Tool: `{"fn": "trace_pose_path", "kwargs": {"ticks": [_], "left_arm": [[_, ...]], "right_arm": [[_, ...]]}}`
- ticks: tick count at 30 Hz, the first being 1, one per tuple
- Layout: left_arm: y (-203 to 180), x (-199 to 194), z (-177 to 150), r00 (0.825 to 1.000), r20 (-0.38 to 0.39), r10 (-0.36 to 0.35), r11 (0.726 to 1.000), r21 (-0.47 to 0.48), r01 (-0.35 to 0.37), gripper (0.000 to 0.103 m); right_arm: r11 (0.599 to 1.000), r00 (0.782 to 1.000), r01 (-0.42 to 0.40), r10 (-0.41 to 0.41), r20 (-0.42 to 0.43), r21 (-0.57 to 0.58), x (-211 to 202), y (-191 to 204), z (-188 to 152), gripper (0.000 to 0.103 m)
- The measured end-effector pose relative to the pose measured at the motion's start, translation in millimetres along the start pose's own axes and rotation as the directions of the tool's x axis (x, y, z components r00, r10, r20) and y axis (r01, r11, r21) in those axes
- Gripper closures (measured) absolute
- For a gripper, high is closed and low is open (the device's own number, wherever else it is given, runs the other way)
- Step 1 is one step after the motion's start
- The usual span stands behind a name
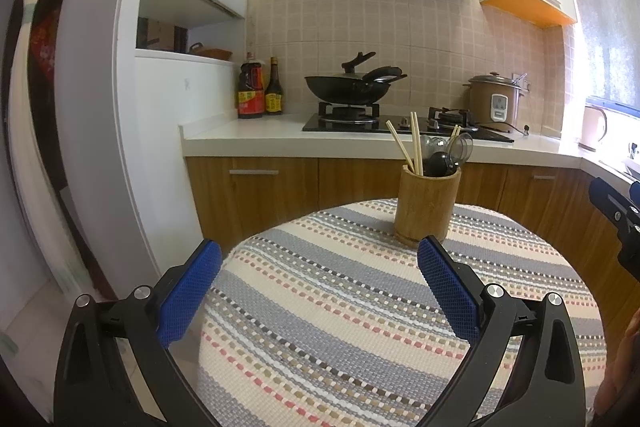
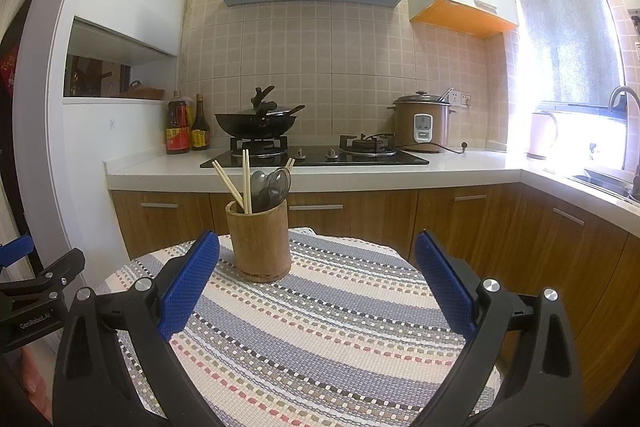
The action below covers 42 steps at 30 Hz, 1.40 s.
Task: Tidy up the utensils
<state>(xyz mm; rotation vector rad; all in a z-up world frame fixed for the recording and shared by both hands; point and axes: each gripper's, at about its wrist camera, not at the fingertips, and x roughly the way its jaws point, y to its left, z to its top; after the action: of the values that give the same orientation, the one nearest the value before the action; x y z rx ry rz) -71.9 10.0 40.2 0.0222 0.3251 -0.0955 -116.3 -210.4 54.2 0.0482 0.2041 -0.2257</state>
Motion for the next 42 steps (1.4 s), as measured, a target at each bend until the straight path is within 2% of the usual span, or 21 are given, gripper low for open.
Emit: {"fn": "trace_pose_path", "kwargs": {"ticks": [25,32,37,42], "left_arm": [[1.3,1.8,-0.4,1.000,-0.002,0.005,1.000,-0.001,-0.005,0.008],[-0.6,-0.2,-0.3,0.999,0.015,0.031,1.000,0.007,-0.031,0.008],[0.6,2.0,1.3,1.000,0.007,0.019,1.000,0.008,-0.019,0.008],[-2.4,-1.8,1.5,0.999,0.043,0.028,0.999,0.023,-0.029,0.008]], "right_arm": [[1.000,1.000,0.002,-0.002,0.001,0.001,0.2,-0.1,-2.6,0.009],[1.000,1.000,0.000,0.000,-0.003,0.001,0.4,0.1,-2.5,0.009],[1.000,1.000,-0.001,0.001,-0.005,0.004,0.5,-0.4,-2.5,0.009],[1.000,1.000,-0.002,0.002,-0.007,-0.002,0.8,0.5,-3.0,0.009]]}}
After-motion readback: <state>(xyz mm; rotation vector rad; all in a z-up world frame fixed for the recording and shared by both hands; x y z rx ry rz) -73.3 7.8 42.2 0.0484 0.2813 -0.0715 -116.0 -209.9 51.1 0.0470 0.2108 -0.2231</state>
